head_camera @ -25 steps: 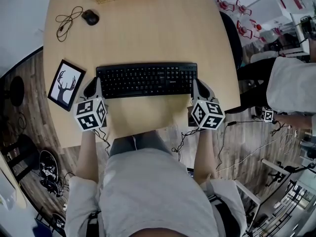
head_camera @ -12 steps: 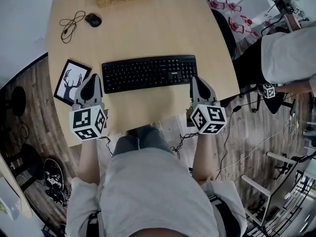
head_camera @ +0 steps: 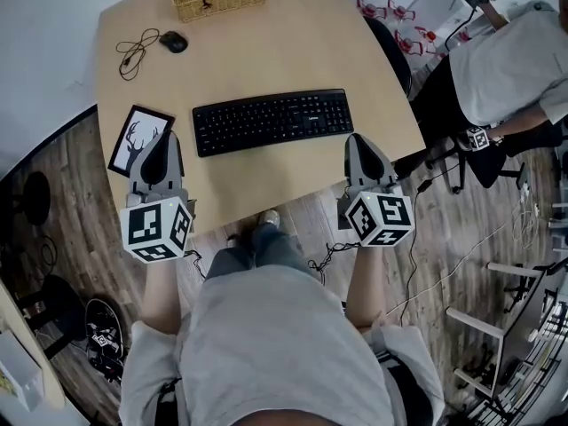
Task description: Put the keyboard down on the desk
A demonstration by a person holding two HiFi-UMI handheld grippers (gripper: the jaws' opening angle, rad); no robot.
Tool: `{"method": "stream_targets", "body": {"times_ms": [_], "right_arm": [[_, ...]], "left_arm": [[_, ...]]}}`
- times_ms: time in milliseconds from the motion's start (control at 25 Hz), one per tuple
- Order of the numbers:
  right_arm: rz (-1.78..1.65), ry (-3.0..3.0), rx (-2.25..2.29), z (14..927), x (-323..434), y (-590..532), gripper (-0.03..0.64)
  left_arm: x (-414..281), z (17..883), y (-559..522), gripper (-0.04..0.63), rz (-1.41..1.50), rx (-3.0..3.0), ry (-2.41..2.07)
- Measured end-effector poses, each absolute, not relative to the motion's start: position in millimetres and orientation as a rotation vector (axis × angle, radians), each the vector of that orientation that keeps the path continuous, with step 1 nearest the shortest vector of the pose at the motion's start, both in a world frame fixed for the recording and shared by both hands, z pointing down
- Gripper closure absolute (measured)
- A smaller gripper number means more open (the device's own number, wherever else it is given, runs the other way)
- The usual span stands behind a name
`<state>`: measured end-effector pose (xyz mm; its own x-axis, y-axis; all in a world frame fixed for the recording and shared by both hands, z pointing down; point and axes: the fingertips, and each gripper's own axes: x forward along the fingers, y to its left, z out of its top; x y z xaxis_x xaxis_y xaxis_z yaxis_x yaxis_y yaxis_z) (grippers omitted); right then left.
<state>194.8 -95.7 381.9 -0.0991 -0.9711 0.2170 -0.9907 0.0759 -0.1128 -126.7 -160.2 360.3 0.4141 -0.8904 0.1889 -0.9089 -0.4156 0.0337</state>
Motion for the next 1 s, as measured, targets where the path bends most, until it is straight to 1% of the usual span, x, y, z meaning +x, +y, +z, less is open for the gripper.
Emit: {"method": "stream_targets", "body": {"times_ms": [480,1000], "right_arm": [[0.180,-2.235,2.179,324.7,171.6,-26.9,0.603],[0.043,-2.226,2.231,287.3,138.9,11.0,0.602]], "left_arm": [[-146.4,316.5,-105.3,0.584,0.121,2.622,-1.596],[-170.5,285.0,-76.2,0.584,0.042,2.680,-1.588]]}}
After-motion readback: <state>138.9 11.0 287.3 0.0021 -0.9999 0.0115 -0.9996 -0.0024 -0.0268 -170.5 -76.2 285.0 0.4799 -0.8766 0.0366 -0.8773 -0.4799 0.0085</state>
